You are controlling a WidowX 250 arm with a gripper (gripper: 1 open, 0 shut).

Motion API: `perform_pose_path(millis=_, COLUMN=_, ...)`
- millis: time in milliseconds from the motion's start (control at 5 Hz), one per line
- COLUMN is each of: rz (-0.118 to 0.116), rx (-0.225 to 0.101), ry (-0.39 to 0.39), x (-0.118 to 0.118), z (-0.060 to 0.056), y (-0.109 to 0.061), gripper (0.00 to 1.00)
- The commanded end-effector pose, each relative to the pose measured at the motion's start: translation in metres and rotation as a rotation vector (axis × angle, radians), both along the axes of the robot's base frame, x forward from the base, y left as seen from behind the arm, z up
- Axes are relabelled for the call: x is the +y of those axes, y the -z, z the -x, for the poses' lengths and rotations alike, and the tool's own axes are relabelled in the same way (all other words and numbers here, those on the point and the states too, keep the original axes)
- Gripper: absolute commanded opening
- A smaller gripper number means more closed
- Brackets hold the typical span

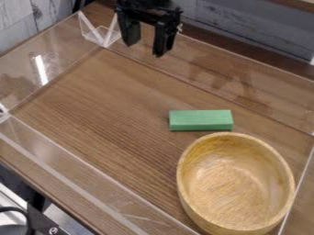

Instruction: Put the green block in the brown bowl

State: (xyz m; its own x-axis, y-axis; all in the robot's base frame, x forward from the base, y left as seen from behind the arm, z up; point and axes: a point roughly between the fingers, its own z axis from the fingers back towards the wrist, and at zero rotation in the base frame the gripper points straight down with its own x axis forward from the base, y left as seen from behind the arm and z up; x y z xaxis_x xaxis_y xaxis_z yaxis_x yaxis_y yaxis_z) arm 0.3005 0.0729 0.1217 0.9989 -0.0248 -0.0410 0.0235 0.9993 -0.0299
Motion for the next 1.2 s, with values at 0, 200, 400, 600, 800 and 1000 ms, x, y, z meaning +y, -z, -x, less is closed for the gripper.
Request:
perform_pose_path(millis=0, rz=-0.018, rx=-0.078, ry=0.011, x=0.014, z=-0.011, y=-0.018, gripper=1.0)
perform_pose_path(millis=200, rz=-0.02, rx=-0.094, ry=0.021, x=0.024, z=-0.015, y=-0.017, gripper=1.0)
perform_pose_path(millis=400, rz=-0.024, rx=-0.105, ry=0.031, x=0.032, z=-0.02, y=-0.015, gripper=1.0)
perform_pose_path(millis=600, rz=-0.028, rx=-0.115, ry=0.033, x=0.038, z=-0.026, y=-0.011, gripper=1.0)
perform_pose_path(millis=800, rz=-0.03, rx=-0.123, ry=0.037, x=0.043, z=-0.032, y=-0.006, gripper=1.0)
perform_pose_path(millis=1000, rz=-0.032, rx=-0.131, ry=0.026, x=0.048, z=-0.038, y=-0.003, gripper=1.0)
